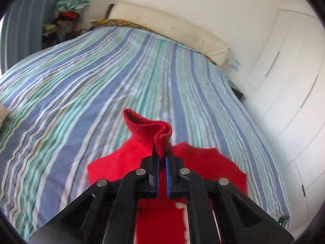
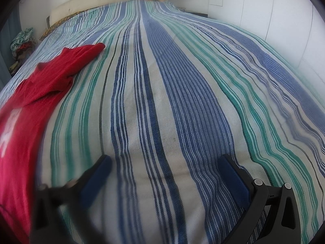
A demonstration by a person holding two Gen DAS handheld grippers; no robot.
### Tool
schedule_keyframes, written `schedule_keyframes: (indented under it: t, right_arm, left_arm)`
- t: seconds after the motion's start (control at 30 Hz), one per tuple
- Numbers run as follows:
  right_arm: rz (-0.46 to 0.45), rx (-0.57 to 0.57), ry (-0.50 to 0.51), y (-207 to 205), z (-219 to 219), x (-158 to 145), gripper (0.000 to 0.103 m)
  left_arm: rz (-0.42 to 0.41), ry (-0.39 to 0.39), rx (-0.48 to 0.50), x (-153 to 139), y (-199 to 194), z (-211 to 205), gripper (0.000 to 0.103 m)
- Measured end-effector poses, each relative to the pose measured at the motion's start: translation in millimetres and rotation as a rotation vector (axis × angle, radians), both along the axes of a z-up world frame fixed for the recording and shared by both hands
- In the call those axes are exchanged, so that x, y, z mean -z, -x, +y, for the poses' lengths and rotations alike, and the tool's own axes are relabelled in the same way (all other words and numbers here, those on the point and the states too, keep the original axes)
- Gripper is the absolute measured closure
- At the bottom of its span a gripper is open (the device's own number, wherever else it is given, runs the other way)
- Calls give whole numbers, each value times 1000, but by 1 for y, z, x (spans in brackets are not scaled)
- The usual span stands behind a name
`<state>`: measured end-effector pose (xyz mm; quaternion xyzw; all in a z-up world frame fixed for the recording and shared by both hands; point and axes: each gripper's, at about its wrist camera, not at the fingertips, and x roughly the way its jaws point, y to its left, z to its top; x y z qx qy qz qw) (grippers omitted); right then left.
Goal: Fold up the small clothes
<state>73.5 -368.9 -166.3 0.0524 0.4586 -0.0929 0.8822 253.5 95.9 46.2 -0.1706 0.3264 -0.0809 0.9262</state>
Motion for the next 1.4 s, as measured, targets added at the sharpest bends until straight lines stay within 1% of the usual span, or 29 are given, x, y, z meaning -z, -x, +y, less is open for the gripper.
schedule_keyframes:
  t: [0.07,0.13,0.17,0.2,0.23,0.27,0.33,0.4,0.43,0.47,0.5,0.53,0.6,0.67,0.73,0.8,0.83,0.87,0.93,0.97,1.03,1.07,1.13,1.17,1.2,1.23,1.27,1.33,1.4]
  right_arm:
    - [-1,0,-1,0,0,0,0]
    - [-1,-1,-1,0,0,0,0]
    - [-1,-1,-1,1,1,0,0]
    - [-1,-1,-1,0,0,0,0]
    - [-2,-1,-1,0,1,0,0]
    - [-2,-1,-1,0,1,0,0]
    - [-3,-1,-2,0,0,0,0]
    - [-5,-1,-3,0,-1,-1,0]
    - [-5,-1,-4,0,-1,0,0]
    - [-6,-1,-5,0,-1,0,0]
    - [-6,-2,-6,0,-2,0,0]
    - [-5,-2,-6,1,0,0,0]
    - [-4,-1,-5,-1,0,1,0]
    - [-2,-1,-1,-1,1,1,0]
    - [8,-1,-1,-2,2,0,0]
    - [43,-1,1,-6,3,-9,2]
    - [57,-11,-3,-7,8,-18,5]
    - [49,-45,-23,-8,14,-32,12]
    - [31,-149,-100,-14,38,-65,13]
    - [36,-214,-180,-23,52,-82,13]
    - [70,-358,-391,-48,87,-109,15]
    - [86,-408,-478,-64,104,-118,16]
    - [104,-430,-584,-99,132,-126,19]
    - [117,-413,-626,-120,141,-121,23]
    - [137,-380,-671,-141,147,-111,34]
    - [156,-328,-709,-161,149,-96,42]
    - [171,-274,-738,-178,151,-80,53]
    - [221,-182,-772,-202,156,-46,55]
    - [233,-87,-813,-213,155,-19,55]
  left_arm:
    - [-12,-19,114,-8,-18,-54,99]
    - [30,-60,206,0,-30,-105,92]
    - [70,-86,243,10,-34,-128,77]
    - [113,-110,273,21,-35,-147,50]
    - [153,-131,293,35,-35,-160,38]
    - [176,-146,305,46,-28,-168,31]
    - [205,-143,340,64,-8,-167,31]
    - [214,-137,341,76,16,-147,31]
    - [215,-141,317,80,27,-133,30]
    - [220,-149,280,85,34,-116,26]
    - [227,-164,235,91,40,-96,24]
    - [235,-186,188,96,48,-75,23]
    - [248,-255,122,110,58,-37,23]
    - [286,-320,96,126,69,-13,23]
    - [314,-318,94,139,82,3,23]
    - [318,-290,93,147,94,13,23]
    - [314,-274,93,151,98,15,23]
    - [312,-259,91,156,101,15,23]
    - [305,-223,85,166,102,10,22]
    - [298,-201,80,172,98,8,22]
    - [283,-180,63,183,104,3,20]
    - [276,-192,57,185,107,1,19]
    - [261,-241,72,187,109,-6,17]
    - [257,-251,81,186,111,-8,15]
    - [254,-254,88,186,113,-9,14]
    - [253,-258,93,187,114,-9,13]
    - [253,-264,95,189,116,-9,12]
    - [251,-272,95,189,117,-9,12]
    - [252,-273,95,190,118,-10,10]
